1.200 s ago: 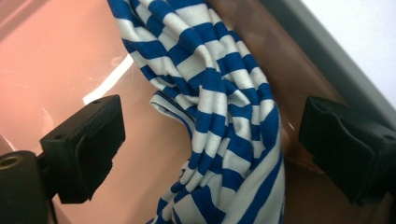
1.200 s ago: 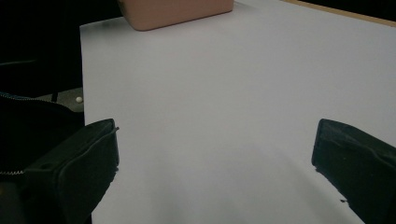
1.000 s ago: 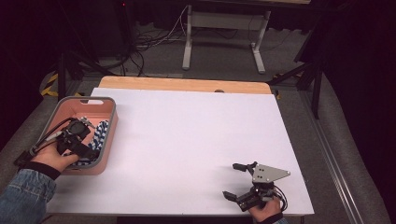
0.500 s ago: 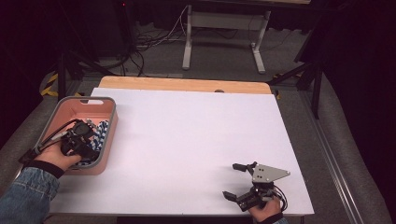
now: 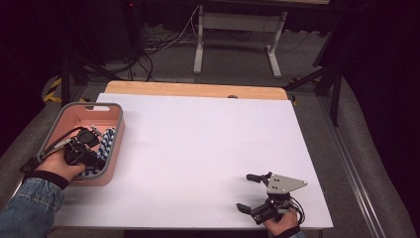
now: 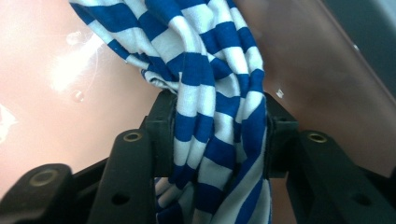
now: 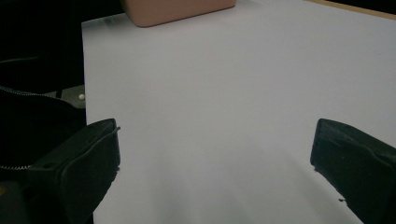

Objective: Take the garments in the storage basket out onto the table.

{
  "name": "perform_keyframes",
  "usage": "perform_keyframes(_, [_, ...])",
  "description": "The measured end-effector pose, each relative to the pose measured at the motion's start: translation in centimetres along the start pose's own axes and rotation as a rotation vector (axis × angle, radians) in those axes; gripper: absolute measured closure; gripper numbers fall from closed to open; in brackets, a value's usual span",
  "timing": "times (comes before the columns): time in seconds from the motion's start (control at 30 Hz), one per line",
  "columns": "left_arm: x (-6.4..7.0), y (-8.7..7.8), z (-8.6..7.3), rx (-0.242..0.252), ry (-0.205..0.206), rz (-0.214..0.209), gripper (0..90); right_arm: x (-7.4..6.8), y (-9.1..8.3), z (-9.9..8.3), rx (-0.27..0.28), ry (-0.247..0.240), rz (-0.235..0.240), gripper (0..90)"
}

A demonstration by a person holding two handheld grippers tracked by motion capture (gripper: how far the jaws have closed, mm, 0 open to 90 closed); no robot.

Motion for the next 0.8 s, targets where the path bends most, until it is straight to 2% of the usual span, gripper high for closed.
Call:
perform_keyframes(0.33, [-0.02,-0.05,-0.06,0.006,0.005,0.011,60.3,0.00,0.04,-0.01,-0.003,0.000,0.002,2.4])
perform_keyframes(0.5, [0.00,-0.22,-0.08,0.011,-0.007,0.014,61.9,-0.02,0.02,0.00,-0.001,0.000,0.004,2.4])
perform_keyframes(0.63, [0.14,-0.52,-0.05,0.010,0.000,0.059,62.9,-0.01,0.01,-0.01,-0.001,-0.001,0.004,2.5])
perform_keyframes(0.8, [0.21,-0.94,-0.05,0.030,-0.005,0.080,63.4,-0.02,0.02,-0.01,-0.002,0.000,0.005,2.6])
Point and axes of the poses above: each handheld gripper's, and its own axes: y roughly forward along the jaws, z roughly out of its top, x roughly to its right, the point moved 3 cm from there along y, roughly forward along the jaws, and after that the axes turned 15 degrees about y, right-handed, at the moved point
